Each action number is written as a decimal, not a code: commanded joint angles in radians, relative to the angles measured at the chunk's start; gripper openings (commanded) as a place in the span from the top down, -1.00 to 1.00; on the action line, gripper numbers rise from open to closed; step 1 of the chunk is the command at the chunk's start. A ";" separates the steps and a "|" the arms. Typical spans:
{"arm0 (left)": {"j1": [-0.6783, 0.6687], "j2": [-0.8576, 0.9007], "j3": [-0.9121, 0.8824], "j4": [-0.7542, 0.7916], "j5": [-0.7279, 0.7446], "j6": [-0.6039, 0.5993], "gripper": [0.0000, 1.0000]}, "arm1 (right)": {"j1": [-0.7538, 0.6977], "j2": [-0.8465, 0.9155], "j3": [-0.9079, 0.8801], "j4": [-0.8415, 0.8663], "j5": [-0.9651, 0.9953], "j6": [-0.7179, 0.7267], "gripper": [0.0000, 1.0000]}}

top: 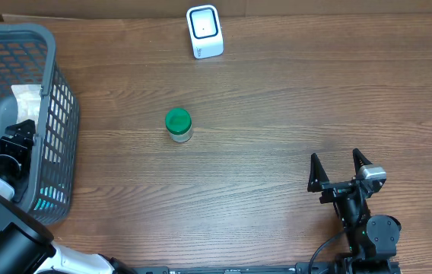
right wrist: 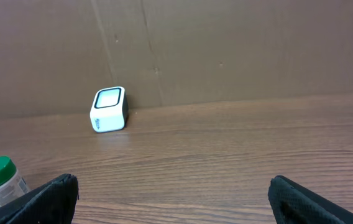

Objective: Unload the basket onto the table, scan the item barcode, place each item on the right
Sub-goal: 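Grasp the kraft paper pouch with the left gripper inside the basket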

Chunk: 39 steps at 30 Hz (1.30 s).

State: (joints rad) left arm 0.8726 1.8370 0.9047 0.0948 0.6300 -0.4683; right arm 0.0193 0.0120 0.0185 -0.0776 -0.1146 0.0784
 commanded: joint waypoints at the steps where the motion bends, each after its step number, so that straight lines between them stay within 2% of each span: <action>1: -0.011 0.092 -0.072 -0.049 0.054 -0.011 -0.63 | -0.006 -0.007 -0.011 0.005 0.012 0.000 -1.00; 3: -0.014 0.092 -0.072 -0.011 0.147 -0.011 -0.64 | -0.006 -0.007 -0.011 0.005 0.012 0.000 -1.00; 6: -0.021 0.092 -0.072 0.042 0.209 -0.012 -0.64 | -0.006 -0.007 -0.011 0.005 0.012 0.000 -1.00; 8: -0.029 0.092 -0.072 0.043 0.170 -0.011 -0.68 | -0.006 -0.007 -0.011 0.005 0.012 0.000 -1.00; 11: -0.057 0.092 -0.072 0.034 0.029 -0.011 -0.73 | -0.006 -0.007 -0.011 0.005 0.012 0.000 -1.00; 14: -0.079 0.092 -0.072 0.044 -0.013 -0.011 -0.70 | -0.006 -0.007 -0.011 0.005 0.012 0.000 -1.00; 17: -0.090 0.092 -0.072 0.063 -0.008 -0.011 -0.41 | -0.006 -0.007 -0.011 0.005 0.012 0.000 -1.00; 19: -0.092 0.092 -0.072 0.068 -0.008 -0.011 -0.08 | -0.006 -0.007 -0.011 0.005 0.012 0.000 -1.00; 20: -0.092 0.092 -0.071 0.074 -0.008 -0.011 0.18 | -0.006 -0.007 -0.011 0.005 0.012 0.000 -1.00; 21: -0.092 0.092 -0.071 0.075 -0.003 -0.011 0.27 | -0.006 -0.007 -0.011 0.005 0.012 0.000 -1.00; 27: -0.092 0.092 -0.070 0.118 0.114 -0.013 0.43 | -0.006 -0.007 -0.011 0.005 0.012 0.000 -1.00; 33: -0.092 0.066 -0.061 0.229 0.264 -0.177 0.49 | -0.006 -0.007 -0.011 0.005 0.012 0.000 -1.00; 39: -0.092 -0.043 -0.032 0.258 0.302 -0.273 0.62 | -0.006 -0.007 -0.011 0.005 0.012 0.000 -1.00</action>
State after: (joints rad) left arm 0.7971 1.8874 0.8490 0.3405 0.8467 -0.6571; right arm 0.0193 0.0120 0.0189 -0.0776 -0.1146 0.0788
